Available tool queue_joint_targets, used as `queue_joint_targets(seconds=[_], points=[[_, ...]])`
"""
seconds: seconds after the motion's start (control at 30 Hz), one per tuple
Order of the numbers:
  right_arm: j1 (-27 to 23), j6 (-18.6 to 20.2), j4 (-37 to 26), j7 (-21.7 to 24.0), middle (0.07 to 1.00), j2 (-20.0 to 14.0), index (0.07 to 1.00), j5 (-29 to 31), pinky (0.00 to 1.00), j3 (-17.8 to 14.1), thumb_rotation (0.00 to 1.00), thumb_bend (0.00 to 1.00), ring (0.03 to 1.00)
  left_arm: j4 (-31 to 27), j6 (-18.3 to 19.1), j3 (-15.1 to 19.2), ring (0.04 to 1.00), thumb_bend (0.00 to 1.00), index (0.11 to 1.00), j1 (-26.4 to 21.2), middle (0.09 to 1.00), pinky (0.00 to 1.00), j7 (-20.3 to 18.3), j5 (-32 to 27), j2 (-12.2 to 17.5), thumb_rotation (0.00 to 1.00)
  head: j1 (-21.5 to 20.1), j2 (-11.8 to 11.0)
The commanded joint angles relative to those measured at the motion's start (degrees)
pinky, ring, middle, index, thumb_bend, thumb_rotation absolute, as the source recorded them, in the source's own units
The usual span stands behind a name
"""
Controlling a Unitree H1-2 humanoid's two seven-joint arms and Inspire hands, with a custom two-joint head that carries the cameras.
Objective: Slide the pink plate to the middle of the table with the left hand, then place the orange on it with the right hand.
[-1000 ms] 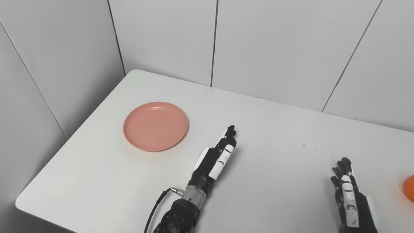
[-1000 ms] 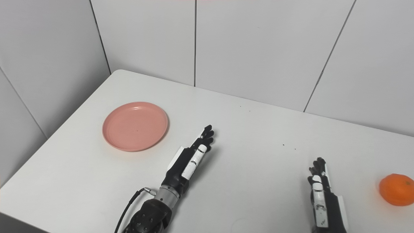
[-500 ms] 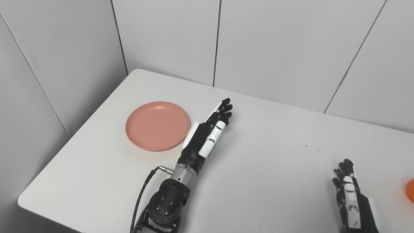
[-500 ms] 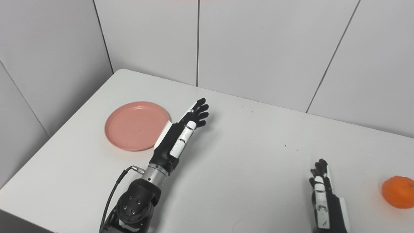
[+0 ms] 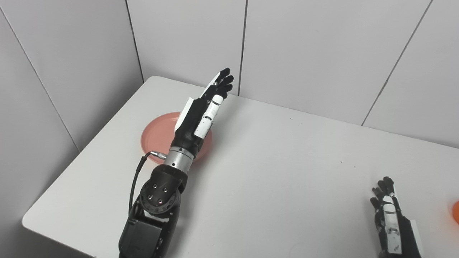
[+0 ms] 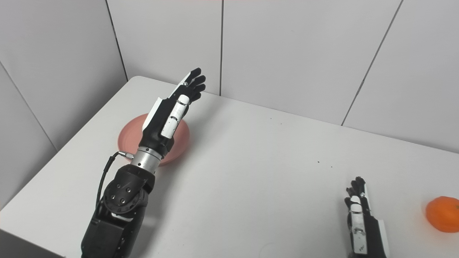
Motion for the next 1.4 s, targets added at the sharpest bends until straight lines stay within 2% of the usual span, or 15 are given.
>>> queue_joint_targets(seconds=[0.0,0.13,0.33,0.47,0.63,0.8,0.9,1.07,1.37], points=[[-0.8,0.7,-1.3,-0.5,1.000,0.3,1.000,0.1,1.00,-0.2,1.00,0.05,1.000,-0.2,-1.1,1.6,0.916,0.47,0.917,-3.0,0.929,0.94,0.2,-1.4,1.8,1.00,0.1,0.0],[-0.8,1.0,-1.6,-0.5,1.000,0.4,1.000,0.3,1.00,-0.2,1.00,0.04,1.000,1.1,-0.3,4.8,0.921,0.48,0.913,-4.5,0.928,0.93,0.5,-3.9,3.5,0.99,0.3,0.0],[-0.5,1.9,-2.4,-0.6,1.000,0.3,1.000,0.5,1.00,0.0,1.00,0.05,1.000,3.0,1.0,8.6,0.916,0.41,0.906,-6.1,0.930,0.92,1.3,-4.9,6.3,1.00,0.5,-0.1],[-0.5,1.5,-2.1,-0.8,1.000,0.3,1.000,0.3,1.00,0.0,1.00,0.04,1.000,4.7,0.9,10.7,0.915,0.41,0.901,-6.5,0.929,0.93,0.9,-6.5,8.3,1.00,0.6,-0.2],[-0.4,1.1,-2.3,-0.5,1.000,0.2,1.000,0.8,1.00,0.0,1.00,0.03,1.000,7.6,2.0,13.2,0.912,0.36,0.908,-6.9,0.923,0.90,1.6,-8.8,9.7,1.00,0.7,-0.3],[-0.4,1.4,-2.3,-0.7,1.000,0.2,1.000,0.6,1.00,0.0,1.00,0.02,1.000,12.3,1.2,16.0,0.930,0.36,0.916,-7.2,0.932,0.92,0.6,-13.4,11.5,1.00,0.9,-0.4],[-0.6,0.0,-1.3,-0.3,1.000,-0.1,1.000,0.9,1.00,-0.1,1.00,0.02,1.000,13.4,1.5,16.9,0.938,0.34,0.923,-6.8,0.941,0.93,0.2,-15.3,12.4,1.00,0.9,-0.4],[-0.5,0.8,-1.7,-0.6,1.000,0.0,1.000,0.8,1.00,-0.1,1.00,0.04,1.000,14.7,2.4,17.6,0.931,0.32,0.920,-6.1,0.933,0.93,0.3,-17.0,13.5,1.00,0.9,-0.4],[-0.7,1.4,-2.1,-0.3,1.000,-0.4,1.000,1.6,1.00,-0.2,1.00,0.01,1.000,19.0,0.7,17.8,0.913,0.32,0.902,-4.8,0.914,0.90,-1.1,-18.3,15.1,1.00,1.3,-0.5]])
